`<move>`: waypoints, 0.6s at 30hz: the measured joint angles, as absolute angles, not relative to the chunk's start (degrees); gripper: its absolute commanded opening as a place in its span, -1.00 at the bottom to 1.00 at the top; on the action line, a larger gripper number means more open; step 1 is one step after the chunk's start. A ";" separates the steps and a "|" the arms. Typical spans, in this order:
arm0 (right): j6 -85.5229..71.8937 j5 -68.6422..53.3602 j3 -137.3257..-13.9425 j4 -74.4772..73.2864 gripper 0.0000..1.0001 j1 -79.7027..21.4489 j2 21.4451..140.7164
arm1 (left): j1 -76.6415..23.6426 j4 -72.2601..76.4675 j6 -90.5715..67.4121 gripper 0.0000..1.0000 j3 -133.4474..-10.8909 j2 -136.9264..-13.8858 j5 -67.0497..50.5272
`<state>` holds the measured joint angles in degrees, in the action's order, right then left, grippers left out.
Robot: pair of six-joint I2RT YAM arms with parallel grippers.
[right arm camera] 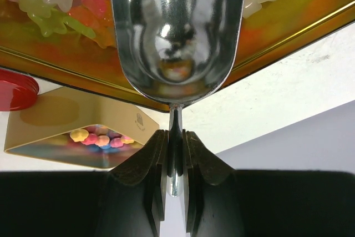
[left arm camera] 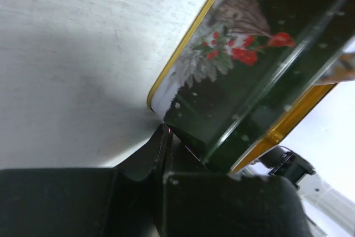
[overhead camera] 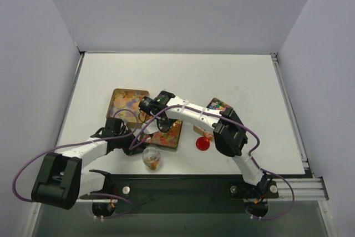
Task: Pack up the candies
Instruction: Scoop the fake candies from the storage box.
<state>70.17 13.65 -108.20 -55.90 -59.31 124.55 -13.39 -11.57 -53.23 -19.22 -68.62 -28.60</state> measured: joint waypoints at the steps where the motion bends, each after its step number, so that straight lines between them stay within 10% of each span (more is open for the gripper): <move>1: 70.00 13.65 -108.20 -55.88 -1.00 -59.37 124.55 | -13.39 -11.14 -53.71 -1.00 -19.22 -69.36 -28.95; 18: 66.52 9.89 -112.18 -54.52 -1.00 -61.10 129.75 | -12.95 -2.72 -56.80 -1.00 -19.64 -75.05 -31.29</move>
